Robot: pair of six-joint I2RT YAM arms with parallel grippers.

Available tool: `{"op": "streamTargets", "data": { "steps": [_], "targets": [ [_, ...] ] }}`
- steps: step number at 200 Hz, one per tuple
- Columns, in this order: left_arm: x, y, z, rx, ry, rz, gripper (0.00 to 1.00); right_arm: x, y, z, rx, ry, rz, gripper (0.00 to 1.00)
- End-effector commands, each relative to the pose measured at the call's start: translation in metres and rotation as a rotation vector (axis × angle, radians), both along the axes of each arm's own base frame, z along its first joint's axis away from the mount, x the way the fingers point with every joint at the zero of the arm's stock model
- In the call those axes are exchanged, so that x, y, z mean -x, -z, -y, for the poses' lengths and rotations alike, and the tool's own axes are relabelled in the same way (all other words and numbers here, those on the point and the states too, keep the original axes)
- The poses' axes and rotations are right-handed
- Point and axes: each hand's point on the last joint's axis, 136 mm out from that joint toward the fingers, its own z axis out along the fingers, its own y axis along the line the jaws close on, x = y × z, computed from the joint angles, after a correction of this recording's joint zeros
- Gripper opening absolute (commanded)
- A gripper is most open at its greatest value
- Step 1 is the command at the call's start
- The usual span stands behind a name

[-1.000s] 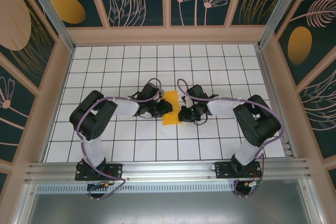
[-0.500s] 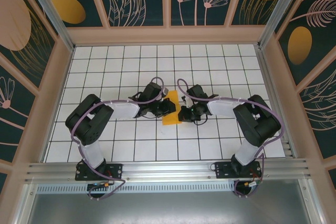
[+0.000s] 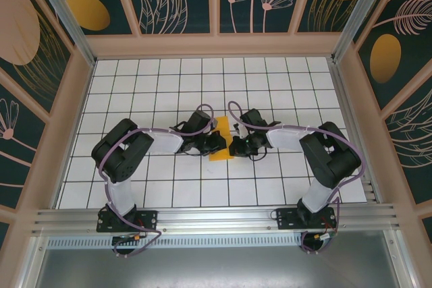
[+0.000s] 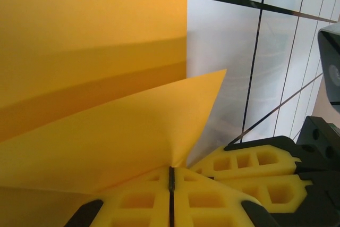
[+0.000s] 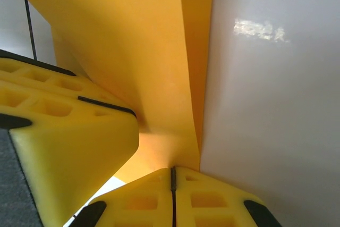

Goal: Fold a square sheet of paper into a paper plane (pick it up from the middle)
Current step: Fold the triangle a second time at the center of the table.

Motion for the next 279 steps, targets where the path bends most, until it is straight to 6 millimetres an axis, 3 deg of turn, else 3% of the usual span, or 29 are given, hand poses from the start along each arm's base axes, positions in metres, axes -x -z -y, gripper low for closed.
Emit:
{"op": "streamTargets", "data": {
  "steps": [1,73,114,195,251,279],
  "targets": [
    [0.004,0.012,-0.003,-0.026,-0.011,-0.026,0.09,0.021,0.034,0.024,0.122,0.021,-0.096,0.09],
    [0.000,0.038,-0.023,-0.168,-0.049,-0.025,0.11,0.036,0.054,0.043,0.233,0.013,-0.159,0.09],
    [-0.013,0.032,-0.030,-0.209,-0.043,0.020,0.13,0.043,0.062,0.058,0.310,0.021,-0.183,0.10],
    [-0.048,0.034,-0.075,-0.214,-0.148,0.027,0.14,0.055,0.075,0.069,0.356,0.019,-0.221,0.10],
    [-0.063,0.040,-0.105,-0.272,-0.190,0.033,0.15,0.057,0.076,0.070,0.364,0.013,-0.227,0.10],
    [-0.073,0.030,-0.112,-0.285,-0.206,0.064,0.15,0.055,0.074,0.066,0.348,0.013,-0.220,0.10]
  ]
}}
